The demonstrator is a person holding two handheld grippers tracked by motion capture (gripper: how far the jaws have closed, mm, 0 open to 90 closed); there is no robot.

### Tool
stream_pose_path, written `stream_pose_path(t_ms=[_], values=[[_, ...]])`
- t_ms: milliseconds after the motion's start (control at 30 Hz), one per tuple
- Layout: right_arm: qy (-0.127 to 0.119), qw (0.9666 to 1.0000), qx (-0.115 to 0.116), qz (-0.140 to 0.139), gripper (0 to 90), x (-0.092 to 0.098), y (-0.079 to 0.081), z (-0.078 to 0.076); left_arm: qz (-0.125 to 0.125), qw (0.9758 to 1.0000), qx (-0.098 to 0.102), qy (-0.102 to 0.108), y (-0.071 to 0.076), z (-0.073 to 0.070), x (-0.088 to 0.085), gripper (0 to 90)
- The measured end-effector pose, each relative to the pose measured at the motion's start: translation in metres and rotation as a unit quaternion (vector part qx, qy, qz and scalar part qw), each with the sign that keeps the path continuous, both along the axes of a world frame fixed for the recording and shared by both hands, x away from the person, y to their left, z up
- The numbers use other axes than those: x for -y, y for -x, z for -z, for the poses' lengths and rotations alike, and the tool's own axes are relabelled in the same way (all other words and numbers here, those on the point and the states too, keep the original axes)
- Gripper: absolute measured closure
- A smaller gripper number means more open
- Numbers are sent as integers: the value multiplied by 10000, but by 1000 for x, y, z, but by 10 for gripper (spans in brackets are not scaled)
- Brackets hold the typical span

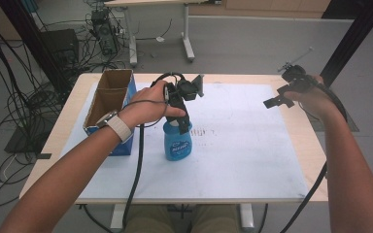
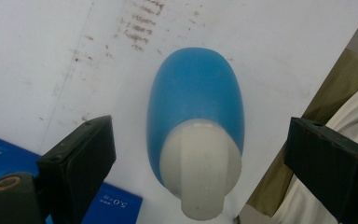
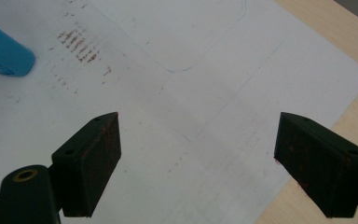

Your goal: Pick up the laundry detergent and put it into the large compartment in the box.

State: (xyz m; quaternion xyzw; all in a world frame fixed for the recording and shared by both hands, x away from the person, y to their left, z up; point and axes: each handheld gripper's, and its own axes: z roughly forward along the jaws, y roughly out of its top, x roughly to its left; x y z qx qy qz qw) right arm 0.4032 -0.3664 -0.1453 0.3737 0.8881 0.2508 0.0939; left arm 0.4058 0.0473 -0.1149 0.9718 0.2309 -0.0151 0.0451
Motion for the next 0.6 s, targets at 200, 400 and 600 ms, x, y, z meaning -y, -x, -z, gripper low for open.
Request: stream_pose_path(t_ms=[200, 400, 600], values=[[-14, 10000, 5, 9, 146, 1, 1, 1, 0, 10000, -13, 15, 0, 0, 0, 94], [-16, 10000, 13, 16, 146, 1, 1, 1, -2, 10000, -8, 14, 0, -1, 0, 93], [-20, 10000, 19, 26, 144, 1, 2, 1, -40, 10000, -1, 73, 1, -1, -2, 94]])
